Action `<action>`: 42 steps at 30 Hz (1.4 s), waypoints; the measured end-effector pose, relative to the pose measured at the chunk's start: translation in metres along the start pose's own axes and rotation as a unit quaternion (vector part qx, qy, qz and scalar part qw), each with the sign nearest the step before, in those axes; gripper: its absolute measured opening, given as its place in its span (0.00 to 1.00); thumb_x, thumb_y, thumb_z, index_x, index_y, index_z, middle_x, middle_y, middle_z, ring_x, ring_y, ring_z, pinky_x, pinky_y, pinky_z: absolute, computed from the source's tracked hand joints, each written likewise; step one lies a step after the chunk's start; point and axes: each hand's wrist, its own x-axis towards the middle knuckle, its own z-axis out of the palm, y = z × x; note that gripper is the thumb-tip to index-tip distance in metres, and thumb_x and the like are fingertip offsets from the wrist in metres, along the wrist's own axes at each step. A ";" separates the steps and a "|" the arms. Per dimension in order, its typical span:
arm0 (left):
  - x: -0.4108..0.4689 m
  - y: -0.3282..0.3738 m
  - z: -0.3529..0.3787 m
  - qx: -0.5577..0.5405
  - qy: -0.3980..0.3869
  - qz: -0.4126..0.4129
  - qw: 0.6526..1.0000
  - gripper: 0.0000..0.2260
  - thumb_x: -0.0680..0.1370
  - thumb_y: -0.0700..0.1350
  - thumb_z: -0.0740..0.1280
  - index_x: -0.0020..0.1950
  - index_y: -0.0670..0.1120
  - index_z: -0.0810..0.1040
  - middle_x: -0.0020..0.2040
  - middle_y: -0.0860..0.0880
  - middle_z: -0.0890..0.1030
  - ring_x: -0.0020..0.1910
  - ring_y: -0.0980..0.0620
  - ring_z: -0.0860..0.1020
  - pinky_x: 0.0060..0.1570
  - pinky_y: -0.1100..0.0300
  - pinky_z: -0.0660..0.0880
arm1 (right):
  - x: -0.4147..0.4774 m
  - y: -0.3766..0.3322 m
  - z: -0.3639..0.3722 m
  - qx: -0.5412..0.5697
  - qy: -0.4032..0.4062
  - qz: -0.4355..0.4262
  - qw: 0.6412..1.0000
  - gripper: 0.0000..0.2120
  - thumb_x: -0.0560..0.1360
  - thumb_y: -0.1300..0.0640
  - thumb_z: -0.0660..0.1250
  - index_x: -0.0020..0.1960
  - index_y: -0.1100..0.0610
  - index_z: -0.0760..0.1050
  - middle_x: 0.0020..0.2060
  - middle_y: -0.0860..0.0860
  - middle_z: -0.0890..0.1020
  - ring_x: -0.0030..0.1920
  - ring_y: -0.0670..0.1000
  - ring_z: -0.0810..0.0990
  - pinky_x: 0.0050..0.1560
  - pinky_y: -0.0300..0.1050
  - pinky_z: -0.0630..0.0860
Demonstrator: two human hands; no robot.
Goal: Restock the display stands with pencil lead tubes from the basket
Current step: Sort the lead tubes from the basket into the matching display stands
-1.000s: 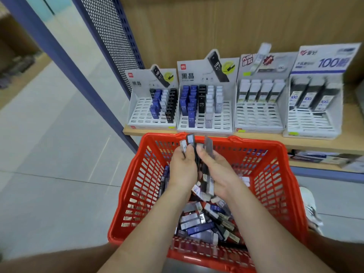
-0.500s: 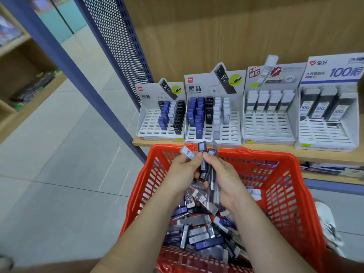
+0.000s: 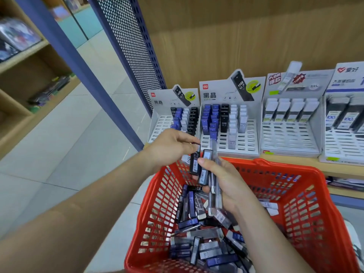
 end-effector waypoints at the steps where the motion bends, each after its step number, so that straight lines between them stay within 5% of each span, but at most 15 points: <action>1: 0.002 0.001 -0.007 0.001 0.000 0.000 1.000 0.05 0.74 0.43 0.72 0.49 0.50 0.85 0.45 0.46 0.85 0.43 0.52 0.81 0.51 0.51 0.78 | 0.004 -0.001 0.003 -0.005 -0.001 -0.003 1.000 0.13 0.73 0.55 0.73 0.56 0.57 0.79 0.47 0.55 0.86 0.42 0.52 0.84 0.31 0.42 0.76; 3: 0.009 0.003 -0.018 -0.009 -0.014 0.001 1.000 0.04 0.73 0.41 0.73 0.46 0.48 0.85 0.43 0.43 0.84 0.39 0.49 0.79 0.48 0.50 0.79 | 0.011 -0.005 0.009 -0.006 -0.001 -0.011 1.000 0.17 0.72 0.56 0.75 0.58 0.58 0.78 0.48 0.57 0.86 0.41 0.52 0.84 0.28 0.40 0.75; 8: 0.036 0.008 -0.038 -0.032 -0.053 -0.007 0.998 0.06 0.75 0.36 0.69 0.50 0.43 0.82 0.32 0.48 0.79 0.29 0.55 0.76 0.35 0.64 0.77 | 0.029 -0.020 0.015 -0.060 0.020 -0.015 0.998 0.20 0.71 0.57 0.76 0.61 0.60 0.77 0.41 0.53 0.86 0.38 0.49 0.82 0.26 0.39 0.72; 15: 0.068 0.008 -0.068 -0.025 -0.103 0.021 0.994 0.09 0.74 0.34 0.70 0.53 0.43 0.81 0.33 0.48 0.82 0.31 0.55 0.80 0.37 0.65 0.79 | 0.055 -0.043 0.014 -0.134 0.010 0.025 0.991 0.17 0.70 0.54 0.77 0.57 0.57 0.79 0.39 0.50 0.86 0.34 0.46 0.82 0.31 0.41 0.77; 19: 0.088 0.005 -0.089 0.001 -0.016 0.033 0.999 0.06 0.74 0.31 0.70 0.48 0.40 0.80 0.37 0.40 0.82 0.32 0.52 0.81 0.36 0.63 0.81 | 0.075 -0.052 0.007 -0.211 0.024 0.044 0.976 0.37 0.68 0.54 0.79 0.72 0.60 0.67 0.51 0.56 0.82 0.34 0.47 0.83 0.28 0.39 0.74; 21: 0.104 -0.002 -0.099 0.139 0.062 0.059 0.987 0.06 0.73 0.33 0.71 0.47 0.42 0.80 0.38 0.41 0.82 0.34 0.52 0.81 0.37 0.63 0.80 | 0.079 -0.048 0.003 -0.221 0.028 0.054 0.973 0.38 0.70 0.57 0.78 0.74 0.61 0.63 0.45 0.56 0.84 0.33 0.48 0.83 0.27 0.39 0.74; 24: 0.130 -0.013 -0.111 0.349 0.167 0.103 0.916 0.06 0.71 0.38 0.72 0.45 0.47 0.81 0.38 0.51 0.80 0.42 0.52 0.80 0.42 0.63 0.72 | 0.081 -0.037 0.004 -0.206 0.026 0.071 0.976 0.33 0.71 0.59 0.76 0.72 0.60 0.65 0.34 0.56 0.84 0.32 0.48 0.82 0.26 0.40 0.72; 30: 0.172 -0.041 -0.102 0.307 0.202 0.104 0.924 0.08 0.73 0.37 0.70 0.49 0.49 0.79 0.46 0.51 0.80 0.47 0.52 0.78 0.47 0.63 0.72 | 0.096 -0.022 0.024 -0.252 -0.011 0.064 0.966 0.15 0.73 0.61 0.74 0.56 0.52 0.74 0.41 0.56 0.84 0.34 0.47 0.81 0.30 0.42 0.74; 35: 0.189 -0.059 -0.089 0.302 0.190 0.126 0.926 0.09 0.73 0.35 0.69 0.48 0.47 0.80 0.44 0.50 0.82 0.48 0.51 0.79 0.48 0.63 0.71 | 0.113 -0.025 0.033 -0.221 0.031 0.035 0.974 0.20 0.75 0.61 0.73 0.49 0.40 0.66 0.39 0.57 0.84 0.34 0.49 0.79 0.30 0.43 0.73; 36: 0.190 -0.061 -0.089 0.301 0.187 0.128 0.926 0.09 0.73 0.35 0.70 0.49 0.47 0.81 0.45 0.50 0.82 0.48 0.51 0.79 0.49 0.62 0.73 | 0.115 -0.024 0.030 -0.203 0.034 0.036 0.978 0.20 0.75 0.60 0.73 0.52 0.40 0.67 0.38 0.58 0.85 0.34 0.51 0.78 0.32 0.45 0.72; 37: 0.190 -0.062 -0.089 0.296 0.187 0.128 0.928 0.09 0.73 0.35 0.70 0.49 0.46 0.83 0.46 0.49 0.83 0.48 0.50 0.80 0.52 0.60 0.74 | 0.113 -0.026 0.032 -0.202 0.043 0.047 0.977 0.31 0.75 0.59 0.73 0.60 0.34 0.57 0.36 0.58 0.84 0.33 0.50 0.78 0.32 0.46 0.72; 38: 0.191 -0.062 -0.091 0.289 0.187 0.127 0.930 0.09 0.73 0.36 0.71 0.50 0.46 0.83 0.47 0.49 0.83 0.48 0.51 0.80 0.53 0.59 0.75 | 0.115 -0.024 0.029 -0.187 0.043 0.052 0.980 0.32 0.75 0.59 0.73 0.70 0.61 0.58 0.34 0.57 0.83 0.31 0.49 0.77 0.31 0.45 0.72; 39: 0.191 -0.063 -0.092 0.286 0.184 0.126 0.932 0.09 0.74 0.36 0.71 0.51 0.45 0.84 0.48 0.49 0.84 0.48 0.52 0.80 0.53 0.60 0.75 | 0.115 -0.025 0.030 -0.181 0.056 0.047 0.981 0.30 0.75 0.59 0.73 0.72 0.51 0.63 0.32 0.55 0.82 0.29 0.47 0.77 0.30 0.43 0.73; 42: 0.192 -0.064 -0.092 0.311 0.157 0.140 0.927 0.10 0.77 0.37 0.68 0.56 0.46 0.83 0.52 0.50 0.84 0.51 0.52 0.79 0.54 0.64 0.72 | 0.117 -0.024 0.026 -0.163 0.071 0.051 0.983 0.41 0.74 0.59 0.73 0.79 0.48 0.53 0.30 0.53 0.82 0.28 0.44 0.79 0.27 0.39 0.73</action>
